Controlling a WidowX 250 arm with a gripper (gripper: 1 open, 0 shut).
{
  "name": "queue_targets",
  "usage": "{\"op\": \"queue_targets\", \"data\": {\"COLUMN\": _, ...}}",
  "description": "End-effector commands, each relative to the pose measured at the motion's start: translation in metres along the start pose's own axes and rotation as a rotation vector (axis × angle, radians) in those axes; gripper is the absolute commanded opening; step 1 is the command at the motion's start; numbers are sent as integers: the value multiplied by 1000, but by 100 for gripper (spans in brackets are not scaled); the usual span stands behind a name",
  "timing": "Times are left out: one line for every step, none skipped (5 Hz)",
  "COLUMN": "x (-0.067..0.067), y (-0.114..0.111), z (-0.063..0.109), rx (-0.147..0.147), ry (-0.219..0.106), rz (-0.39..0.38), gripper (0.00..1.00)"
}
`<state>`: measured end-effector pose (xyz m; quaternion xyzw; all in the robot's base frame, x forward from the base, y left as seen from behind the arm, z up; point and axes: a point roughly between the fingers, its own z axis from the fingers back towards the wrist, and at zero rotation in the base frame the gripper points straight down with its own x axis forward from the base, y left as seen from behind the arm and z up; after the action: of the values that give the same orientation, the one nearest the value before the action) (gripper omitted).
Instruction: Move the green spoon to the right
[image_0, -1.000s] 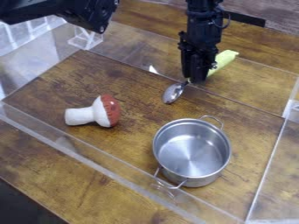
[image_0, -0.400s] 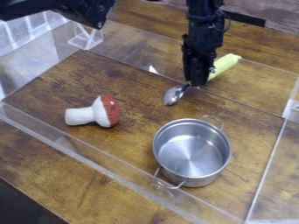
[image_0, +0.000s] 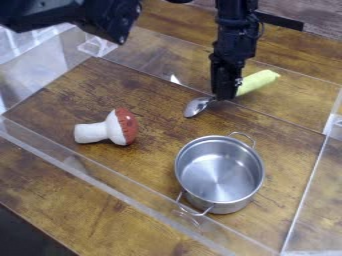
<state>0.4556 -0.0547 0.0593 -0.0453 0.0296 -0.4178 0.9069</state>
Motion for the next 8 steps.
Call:
{"op": "queue_targets", "data": {"x": 6, "y": -2, "z": 52, "rx": 73, "ry": -62, "rz": -61, "gripper": 0}}
{"op": "queue_targets", "data": {"x": 1, "y": -1, "z": 53, "rx": 77, "ry": -70, "rz": -72, "gripper": 0}}
{"op": "queue_targets", "data": {"x": -3, "y": 1, "z": 52, "rx": 78, "ry": -81, "rz": -84, "gripper": 0}}
{"op": "queue_targets", "data": {"x": -2, "y": 1, "z": 59, "rx": 89, "ry": -83, "rz": -68, "gripper": 0}}
{"op": "queue_targets", "data": {"x": 0, "y": 3, "z": 66, "rx": 100, "ry": -84, "rz": -53, "gripper": 0}}
{"op": "queue_targets", "data": {"x": -4, "y": 3, "z": 66, "rx": 102, "ry": -98, "rz": -27, "gripper": 0}}
{"op": "queue_targets", "data": {"x": -8, "y": 4, "z": 68, "rx": 106, "ry": -110, "rz": 3, "gripper": 0}}
{"op": "queue_targets", "data": {"x": -12, "y": 6, "z": 79, "rx": 118, "ry": -115, "rz": 35, "gripper": 0}}
